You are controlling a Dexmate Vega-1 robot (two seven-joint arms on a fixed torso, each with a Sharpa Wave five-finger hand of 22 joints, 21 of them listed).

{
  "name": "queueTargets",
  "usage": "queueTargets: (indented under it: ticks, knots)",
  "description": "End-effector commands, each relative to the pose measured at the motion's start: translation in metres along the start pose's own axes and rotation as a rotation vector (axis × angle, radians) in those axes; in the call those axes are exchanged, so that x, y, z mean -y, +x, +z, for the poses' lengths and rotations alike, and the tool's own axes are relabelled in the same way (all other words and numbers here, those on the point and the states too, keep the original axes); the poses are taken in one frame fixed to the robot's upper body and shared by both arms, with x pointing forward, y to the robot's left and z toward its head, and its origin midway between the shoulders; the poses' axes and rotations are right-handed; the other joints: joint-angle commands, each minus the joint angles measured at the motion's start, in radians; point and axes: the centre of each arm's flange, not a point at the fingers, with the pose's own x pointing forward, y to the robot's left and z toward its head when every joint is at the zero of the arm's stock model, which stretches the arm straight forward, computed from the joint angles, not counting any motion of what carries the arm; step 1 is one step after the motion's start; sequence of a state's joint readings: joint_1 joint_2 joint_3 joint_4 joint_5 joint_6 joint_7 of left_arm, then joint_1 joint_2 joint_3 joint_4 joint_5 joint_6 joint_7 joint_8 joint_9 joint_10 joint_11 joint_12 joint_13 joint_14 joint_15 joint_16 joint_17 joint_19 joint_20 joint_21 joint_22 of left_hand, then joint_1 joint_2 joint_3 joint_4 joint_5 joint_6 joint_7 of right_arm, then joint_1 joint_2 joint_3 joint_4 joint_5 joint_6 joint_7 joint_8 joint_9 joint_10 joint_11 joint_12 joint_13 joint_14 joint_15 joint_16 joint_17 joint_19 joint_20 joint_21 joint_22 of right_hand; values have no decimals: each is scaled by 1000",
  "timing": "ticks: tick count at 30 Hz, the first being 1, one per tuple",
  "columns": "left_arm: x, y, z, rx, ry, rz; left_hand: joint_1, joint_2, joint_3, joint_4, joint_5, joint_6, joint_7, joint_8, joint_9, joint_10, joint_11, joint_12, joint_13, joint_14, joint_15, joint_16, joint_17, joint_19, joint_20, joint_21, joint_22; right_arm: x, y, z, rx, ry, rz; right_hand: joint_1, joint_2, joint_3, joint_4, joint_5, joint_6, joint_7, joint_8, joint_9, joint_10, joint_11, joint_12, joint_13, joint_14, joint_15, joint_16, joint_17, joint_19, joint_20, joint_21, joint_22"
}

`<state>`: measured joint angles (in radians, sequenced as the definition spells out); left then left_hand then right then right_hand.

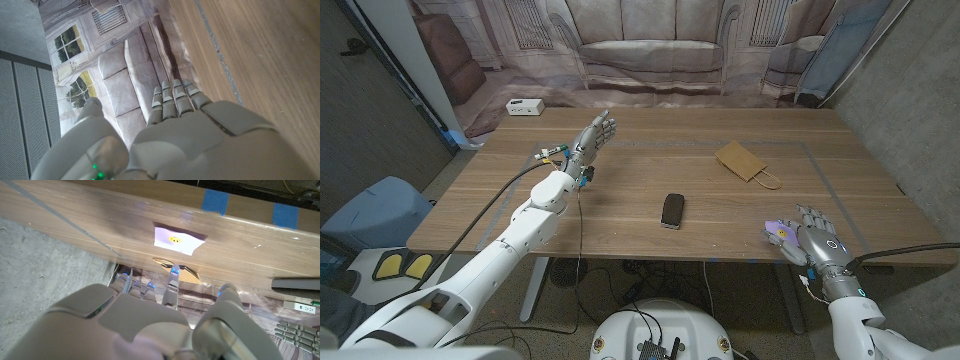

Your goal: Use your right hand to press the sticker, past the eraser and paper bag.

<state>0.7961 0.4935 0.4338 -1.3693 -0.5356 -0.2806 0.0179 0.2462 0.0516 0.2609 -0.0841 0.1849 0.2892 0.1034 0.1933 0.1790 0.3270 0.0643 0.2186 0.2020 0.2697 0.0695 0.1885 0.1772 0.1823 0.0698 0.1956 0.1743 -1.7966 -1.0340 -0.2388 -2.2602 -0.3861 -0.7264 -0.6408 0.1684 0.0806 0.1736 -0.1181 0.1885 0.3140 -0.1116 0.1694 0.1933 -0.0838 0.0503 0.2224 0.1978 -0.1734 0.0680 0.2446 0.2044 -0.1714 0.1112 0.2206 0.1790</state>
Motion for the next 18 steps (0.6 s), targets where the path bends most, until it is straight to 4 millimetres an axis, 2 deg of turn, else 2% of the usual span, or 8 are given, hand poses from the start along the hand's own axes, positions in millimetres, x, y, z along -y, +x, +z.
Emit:
queueTargets:
  ticks: [1, 4, 5, 6, 7, 9, 11, 18]
  knots:
    - [-4, 1, -3, -5, -7, -2, -3, 3, 2, -4, -1, 14, -1, 0, 4, 7, 3, -1, 2, 6, 5, 1, 3, -2, 0, 2, 5, 0, -3, 2, 6, 7, -42, 20, 1, 11, -11, -4, -146, 10, -6, 2, -2, -3, -10, 2, -101, -1, -5, 4, -82, 7, 6, 2]
    - [-6, 0, -4, -5, -7, 2, -3, 3, 2, -4, -1, 21, -3, 2, 4, 7, 3, -1, 2, 7, 3, 1, 3, -1, 0, 2, 5, 0, -3, 3, 12, -6, -59, 26, 2, 15, -14, -4, -229, 22, -6, 1, -7, -1, -14, 2, -97, -4, -9, 4, -61, 2, 8, 2]
    - [-6, 0, -4, -5, -7, 2, -3, 3, 2, -4, -1, 21, -2, 2, 4, 8, 2, -1, 2, 7, 3, 1, 3, -1, 0, 2, 5, 0, -3, 3, 12, -6, -60, 28, 2, 17, -15, -5, -284, 32, -7, 0, -19, -1, -19, 2, -97, -6, -12, 4, -59, 1, 6, 2]
    - [-6, 0, -4, -5, -7, 3, -3, 4, 2, -5, -1, 21, -2, 2, 4, 10, -4, 0, 2, 7, 2, 1, 3, 0, 1, 2, 5, 1, -4, 4, 16, -2, -68, 33, 3, 21, -16, -6, -391, 46, -10, -1, -46, 12, -27, 2, -98, -8, -17, 5, -53, 0, 2, 2]
    - [-7, 0, -4, -5, -8, 2, -3, 4, 2, -5, -1, 23, -1, 3, 4, 10, -5, 0, 2, 8, 1, 1, 3, -1, 1, 2, 5, 1, -4, 4, 20, 17, -77, 30, 4, 22, -14, -7, -466, 58, -7, -1, -78, 14, -33, 3, -103, -11, -22, 6, -52, 2, -1, 2]
    - [-7, 0, -5, -7, -10, 3, -3, 4, 2, -5, -1, 26, 0, 4, 4, 11, -5, 0, 2, 9, 1, 2, 3, 0, 0, 3, 5, 1, -4, 5, 25, 19, -86, 30, 4, 23, -13, -8, -529, 77, -6, 0, -102, 16, -35, 4, -111, -10, -27, 6, -43, 1, -1, 2]
    - [-7, -1, -6, -8, -12, 3, -3, 4, 2, -5, -1, 28, -1, 4, 4, 11, -6, 0, 2, 11, 0, 2, 3, 0, 0, 3, 5, 2, -4, 5, 23, 17, -87, 29, 4, 23, -12, -8, -540, 78, 0, 0, -113, 19, -36, 4, -119, -9, -31, 7, -38, -1, -1, 2]
    - [-11, -3, -4, -1, -11, 7, -3, 5, 3, -6, -1, 29, 0, 4, 4, 11, 0, 0, 2, 12, 0, 3, 3, 1, 1, 3, 5, 6, -4, 7, 30, 44, -98, 27, 4, 23, -10, -8, -508, 72, 20, 0, -125, 17, -34, 4, -134, -8, -37, 7, -39, -4, -3, 2]
